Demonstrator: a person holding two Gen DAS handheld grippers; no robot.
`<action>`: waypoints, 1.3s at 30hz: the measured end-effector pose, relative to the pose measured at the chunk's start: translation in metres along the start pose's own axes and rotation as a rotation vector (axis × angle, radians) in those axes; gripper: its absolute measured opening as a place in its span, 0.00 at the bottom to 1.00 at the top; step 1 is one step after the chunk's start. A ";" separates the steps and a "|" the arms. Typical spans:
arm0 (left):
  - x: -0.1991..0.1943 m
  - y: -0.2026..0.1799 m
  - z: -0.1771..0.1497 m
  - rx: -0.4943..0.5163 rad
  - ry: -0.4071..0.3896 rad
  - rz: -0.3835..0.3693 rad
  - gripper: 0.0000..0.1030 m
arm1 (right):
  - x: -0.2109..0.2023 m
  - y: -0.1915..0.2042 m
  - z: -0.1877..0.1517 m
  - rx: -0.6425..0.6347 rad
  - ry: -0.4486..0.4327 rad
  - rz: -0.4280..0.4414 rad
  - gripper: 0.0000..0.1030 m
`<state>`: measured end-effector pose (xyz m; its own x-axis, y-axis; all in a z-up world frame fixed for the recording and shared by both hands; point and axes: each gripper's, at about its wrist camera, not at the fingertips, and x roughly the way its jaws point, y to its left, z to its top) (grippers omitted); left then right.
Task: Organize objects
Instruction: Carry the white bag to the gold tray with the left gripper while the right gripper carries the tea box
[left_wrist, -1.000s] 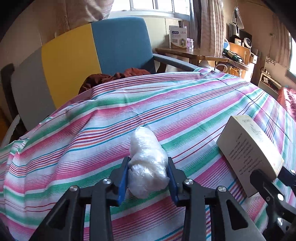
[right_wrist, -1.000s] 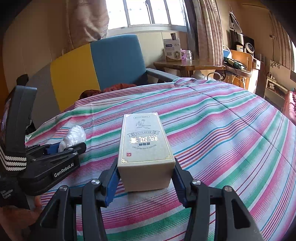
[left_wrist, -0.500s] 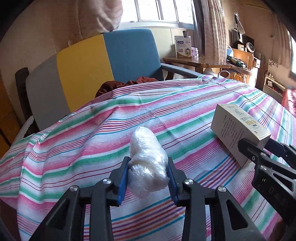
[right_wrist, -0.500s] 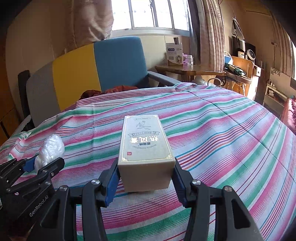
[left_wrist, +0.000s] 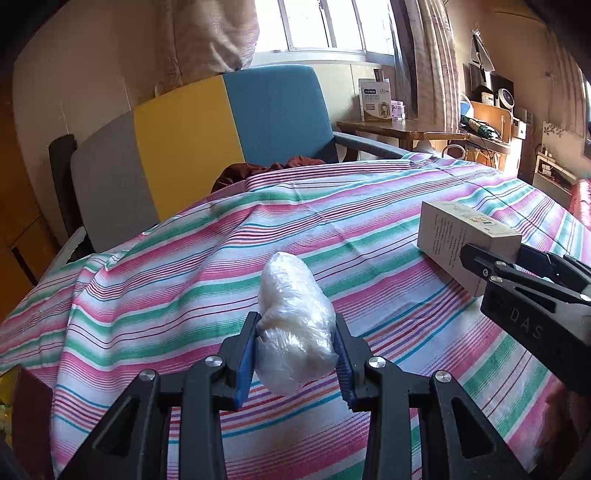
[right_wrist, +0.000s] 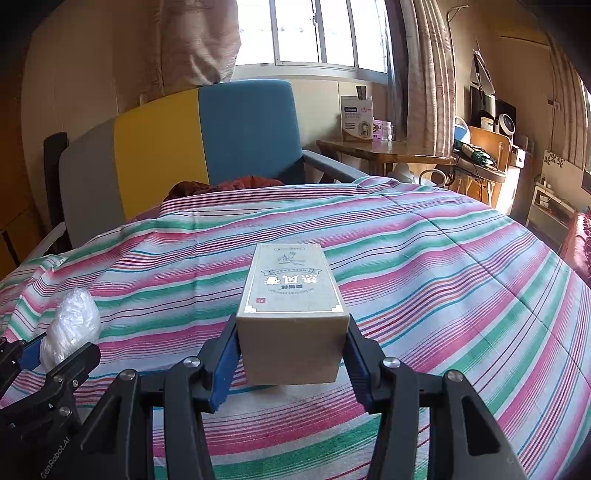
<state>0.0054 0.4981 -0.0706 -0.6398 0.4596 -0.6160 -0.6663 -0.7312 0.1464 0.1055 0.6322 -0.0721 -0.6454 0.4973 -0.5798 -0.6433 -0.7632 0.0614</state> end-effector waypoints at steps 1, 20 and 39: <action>-0.001 0.001 -0.001 -0.001 0.001 0.002 0.37 | 0.000 0.000 0.000 -0.003 0.000 0.001 0.51; -0.043 0.028 -0.027 -0.066 0.051 0.079 0.37 | -0.015 0.014 -0.003 -0.057 -0.026 0.061 0.50; -0.116 0.090 -0.060 -0.134 0.087 0.114 0.37 | -0.047 0.049 -0.019 -0.122 -0.022 0.099 0.50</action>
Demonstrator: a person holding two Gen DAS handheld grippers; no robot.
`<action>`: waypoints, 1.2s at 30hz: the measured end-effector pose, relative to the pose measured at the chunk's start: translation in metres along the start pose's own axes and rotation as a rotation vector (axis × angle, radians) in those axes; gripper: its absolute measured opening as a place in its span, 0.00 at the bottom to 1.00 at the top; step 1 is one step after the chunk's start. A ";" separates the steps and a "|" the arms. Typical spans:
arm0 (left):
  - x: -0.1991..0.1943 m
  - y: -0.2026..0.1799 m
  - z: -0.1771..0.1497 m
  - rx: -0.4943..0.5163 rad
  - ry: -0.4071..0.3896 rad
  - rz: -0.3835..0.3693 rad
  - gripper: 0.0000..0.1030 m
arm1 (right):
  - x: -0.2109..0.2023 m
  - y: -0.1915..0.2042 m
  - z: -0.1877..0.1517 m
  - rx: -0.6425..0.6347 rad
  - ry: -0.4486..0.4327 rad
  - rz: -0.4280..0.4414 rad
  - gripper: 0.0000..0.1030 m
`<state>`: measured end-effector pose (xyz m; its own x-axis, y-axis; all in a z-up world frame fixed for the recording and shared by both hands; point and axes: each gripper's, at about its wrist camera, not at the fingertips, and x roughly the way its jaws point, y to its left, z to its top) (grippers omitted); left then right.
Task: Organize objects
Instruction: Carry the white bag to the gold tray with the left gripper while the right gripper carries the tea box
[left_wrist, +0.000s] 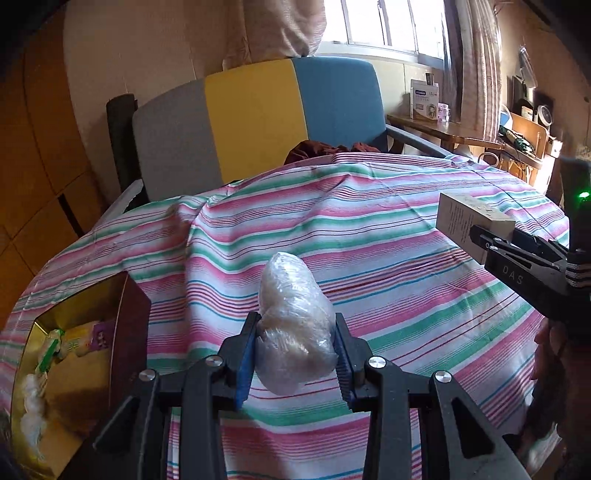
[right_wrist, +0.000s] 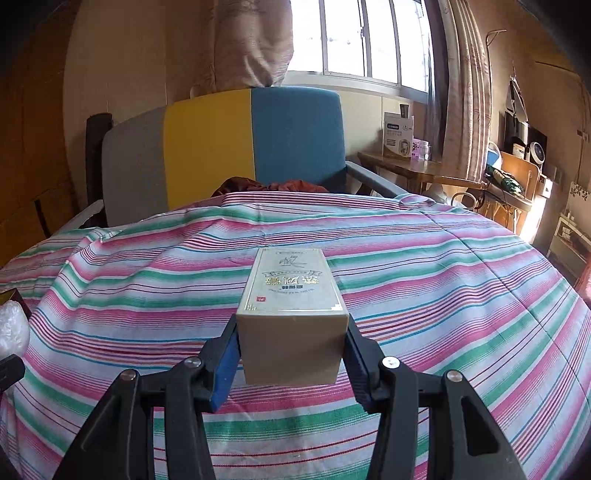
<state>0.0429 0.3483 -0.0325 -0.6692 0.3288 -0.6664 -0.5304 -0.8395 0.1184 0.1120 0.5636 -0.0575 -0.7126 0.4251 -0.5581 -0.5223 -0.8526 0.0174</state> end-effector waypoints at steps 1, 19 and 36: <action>-0.002 0.004 -0.002 -0.004 0.002 0.007 0.37 | -0.001 0.002 0.000 -0.004 0.000 0.004 0.50; -0.077 0.174 -0.057 -0.259 -0.030 0.201 0.37 | -0.046 0.094 -0.007 -0.049 -0.012 0.204 0.50; -0.058 0.304 -0.116 -0.548 0.081 0.111 0.59 | -0.114 0.214 -0.001 -0.120 -0.017 0.475 0.50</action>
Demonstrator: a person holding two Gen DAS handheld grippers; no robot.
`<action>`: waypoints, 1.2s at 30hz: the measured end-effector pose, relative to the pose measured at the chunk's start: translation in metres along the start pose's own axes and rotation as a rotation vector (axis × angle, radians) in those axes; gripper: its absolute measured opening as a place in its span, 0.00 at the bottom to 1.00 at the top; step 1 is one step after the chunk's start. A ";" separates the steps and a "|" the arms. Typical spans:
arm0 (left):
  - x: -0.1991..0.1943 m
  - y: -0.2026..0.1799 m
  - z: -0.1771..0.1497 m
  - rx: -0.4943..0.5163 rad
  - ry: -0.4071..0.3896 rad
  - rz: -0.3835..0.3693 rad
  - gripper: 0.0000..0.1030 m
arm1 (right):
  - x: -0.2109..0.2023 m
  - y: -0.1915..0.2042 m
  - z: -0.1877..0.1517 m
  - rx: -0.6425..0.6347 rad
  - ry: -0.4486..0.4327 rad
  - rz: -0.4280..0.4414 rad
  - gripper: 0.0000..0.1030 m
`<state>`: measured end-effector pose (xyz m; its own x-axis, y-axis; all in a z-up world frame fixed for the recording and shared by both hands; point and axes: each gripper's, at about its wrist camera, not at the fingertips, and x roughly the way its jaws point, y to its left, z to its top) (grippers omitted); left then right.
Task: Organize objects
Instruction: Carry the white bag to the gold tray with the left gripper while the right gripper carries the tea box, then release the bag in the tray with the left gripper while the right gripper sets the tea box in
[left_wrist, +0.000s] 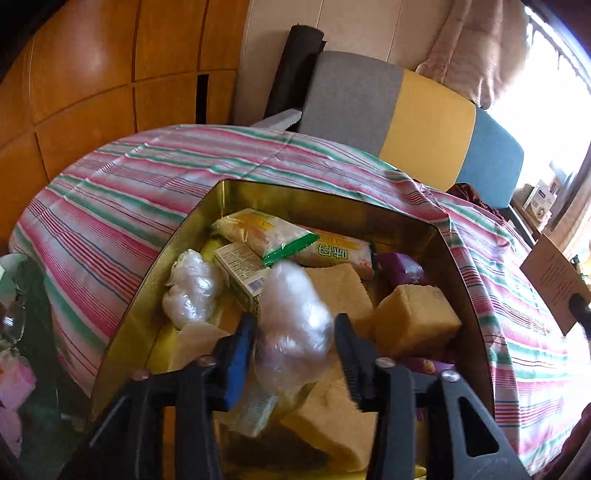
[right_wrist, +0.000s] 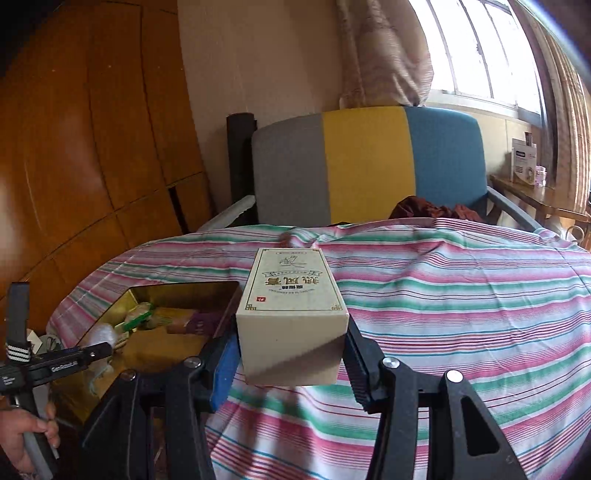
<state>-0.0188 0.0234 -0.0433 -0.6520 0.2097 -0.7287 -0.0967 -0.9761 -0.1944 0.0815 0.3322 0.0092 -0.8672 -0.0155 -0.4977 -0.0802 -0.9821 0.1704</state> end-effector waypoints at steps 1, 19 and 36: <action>-0.002 0.004 -0.001 -0.018 -0.003 -0.021 0.64 | 0.001 0.008 0.000 -0.009 0.005 0.019 0.50; -0.074 0.011 -0.025 -0.075 -0.084 0.157 0.95 | 0.094 0.100 0.031 -0.163 0.219 0.410 0.50; -0.128 0.072 -0.043 -0.134 -0.118 0.141 0.97 | 0.183 0.168 0.058 -0.454 0.377 0.519 0.50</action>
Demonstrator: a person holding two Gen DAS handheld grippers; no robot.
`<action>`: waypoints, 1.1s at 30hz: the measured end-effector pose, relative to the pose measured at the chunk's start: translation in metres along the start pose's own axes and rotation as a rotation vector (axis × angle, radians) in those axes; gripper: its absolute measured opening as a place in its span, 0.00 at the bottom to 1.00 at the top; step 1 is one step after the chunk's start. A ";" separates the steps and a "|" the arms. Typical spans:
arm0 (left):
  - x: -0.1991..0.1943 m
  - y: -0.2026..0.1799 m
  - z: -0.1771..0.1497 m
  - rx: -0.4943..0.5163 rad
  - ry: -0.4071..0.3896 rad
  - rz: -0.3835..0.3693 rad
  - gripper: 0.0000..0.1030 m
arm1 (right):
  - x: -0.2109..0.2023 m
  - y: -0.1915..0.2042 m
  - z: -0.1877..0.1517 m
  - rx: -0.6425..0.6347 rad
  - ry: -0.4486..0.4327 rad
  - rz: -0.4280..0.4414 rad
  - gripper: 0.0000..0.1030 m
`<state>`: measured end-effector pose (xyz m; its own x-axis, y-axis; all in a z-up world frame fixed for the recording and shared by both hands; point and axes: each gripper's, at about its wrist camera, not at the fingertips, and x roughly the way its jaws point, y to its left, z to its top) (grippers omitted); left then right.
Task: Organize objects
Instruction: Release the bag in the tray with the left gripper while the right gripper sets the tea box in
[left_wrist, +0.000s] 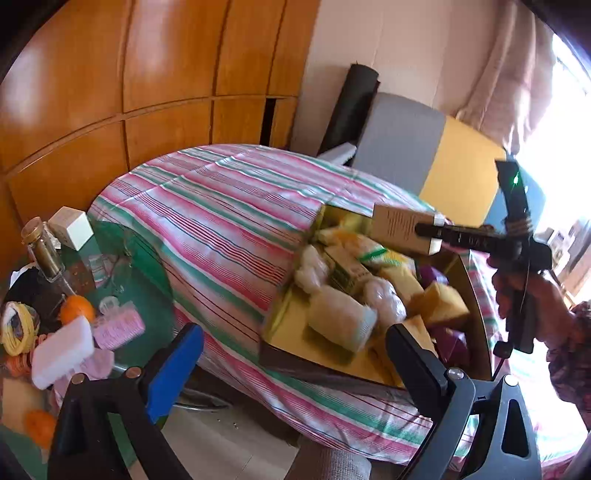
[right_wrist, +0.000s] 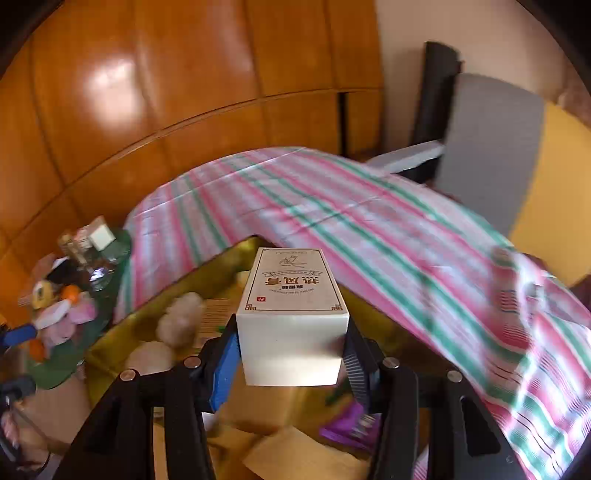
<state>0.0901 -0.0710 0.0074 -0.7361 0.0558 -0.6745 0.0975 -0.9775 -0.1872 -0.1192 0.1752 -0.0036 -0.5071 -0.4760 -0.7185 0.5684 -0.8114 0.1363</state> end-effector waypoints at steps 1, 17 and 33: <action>-0.002 0.005 0.002 -0.012 -0.006 0.004 0.97 | 0.006 0.002 0.002 -0.015 0.028 0.015 0.50; 0.027 -0.023 0.011 -0.017 0.093 0.066 1.00 | -0.050 0.004 -0.042 0.285 -0.002 -0.218 0.60; -0.006 -0.044 0.026 0.043 0.071 0.143 1.00 | -0.120 0.089 -0.078 0.370 -0.098 -0.391 0.60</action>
<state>0.0729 -0.0335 0.0378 -0.6672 -0.0722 -0.7414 0.1682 -0.9842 -0.0556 0.0428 0.1865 0.0412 -0.7031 -0.1299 -0.6992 0.0687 -0.9910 0.1150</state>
